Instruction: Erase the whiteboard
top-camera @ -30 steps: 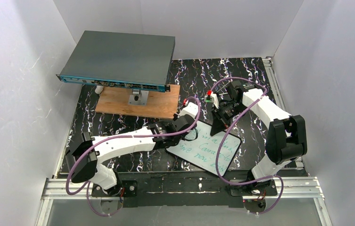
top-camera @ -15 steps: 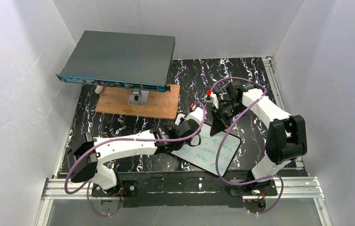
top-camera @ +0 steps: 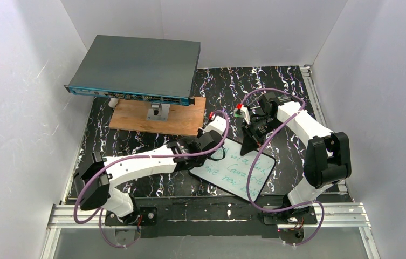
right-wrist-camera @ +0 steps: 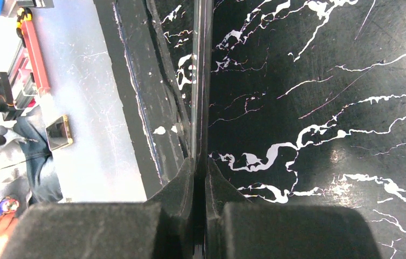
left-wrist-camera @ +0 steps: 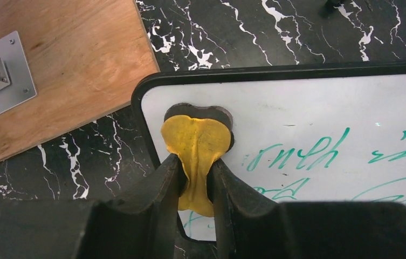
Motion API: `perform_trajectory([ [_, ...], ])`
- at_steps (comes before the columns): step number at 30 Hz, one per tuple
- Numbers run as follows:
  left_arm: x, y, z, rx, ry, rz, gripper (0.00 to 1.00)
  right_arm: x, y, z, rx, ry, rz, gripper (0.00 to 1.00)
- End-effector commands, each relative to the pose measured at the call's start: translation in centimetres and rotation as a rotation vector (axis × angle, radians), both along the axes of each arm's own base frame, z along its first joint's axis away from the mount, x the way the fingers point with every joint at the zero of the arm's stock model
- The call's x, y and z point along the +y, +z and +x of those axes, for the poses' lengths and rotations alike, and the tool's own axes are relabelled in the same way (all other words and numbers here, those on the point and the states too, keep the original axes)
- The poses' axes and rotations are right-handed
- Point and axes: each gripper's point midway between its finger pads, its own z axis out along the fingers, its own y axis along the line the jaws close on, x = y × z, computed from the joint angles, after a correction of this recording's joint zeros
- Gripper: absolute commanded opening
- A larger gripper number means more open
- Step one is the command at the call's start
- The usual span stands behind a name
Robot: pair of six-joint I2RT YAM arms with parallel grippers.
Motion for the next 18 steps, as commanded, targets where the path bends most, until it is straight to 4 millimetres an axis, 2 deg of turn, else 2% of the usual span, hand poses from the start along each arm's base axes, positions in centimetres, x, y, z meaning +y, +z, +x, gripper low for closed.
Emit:
perform_trajectory([
  [1,-0.3,0.6,-0.9,0.016,-0.038,-0.040,0.00,0.7,0.5,0.5,-0.075,0.035,0.061,0.01],
  [7,-3.8,0.4,-3.0,0.034,-0.143,-0.061,0.00,0.7,0.5,0.5,-0.072,0.035,0.061,0.01],
  [10,-4.7,-0.2,-3.5,0.042,-0.156,-0.042,0.00,0.7,0.5,0.5,-0.073,0.036,0.063,0.01],
  [13,-3.6,-0.7,-2.8,0.017,-0.094,0.018,0.00,0.7,0.5,0.5,-0.073,0.036,0.062,0.01],
  [18,-0.1,-0.1,-0.4,-0.039,0.032,0.109,0.00,0.8,0.6,0.5,-0.073,0.037,0.067,0.01],
])
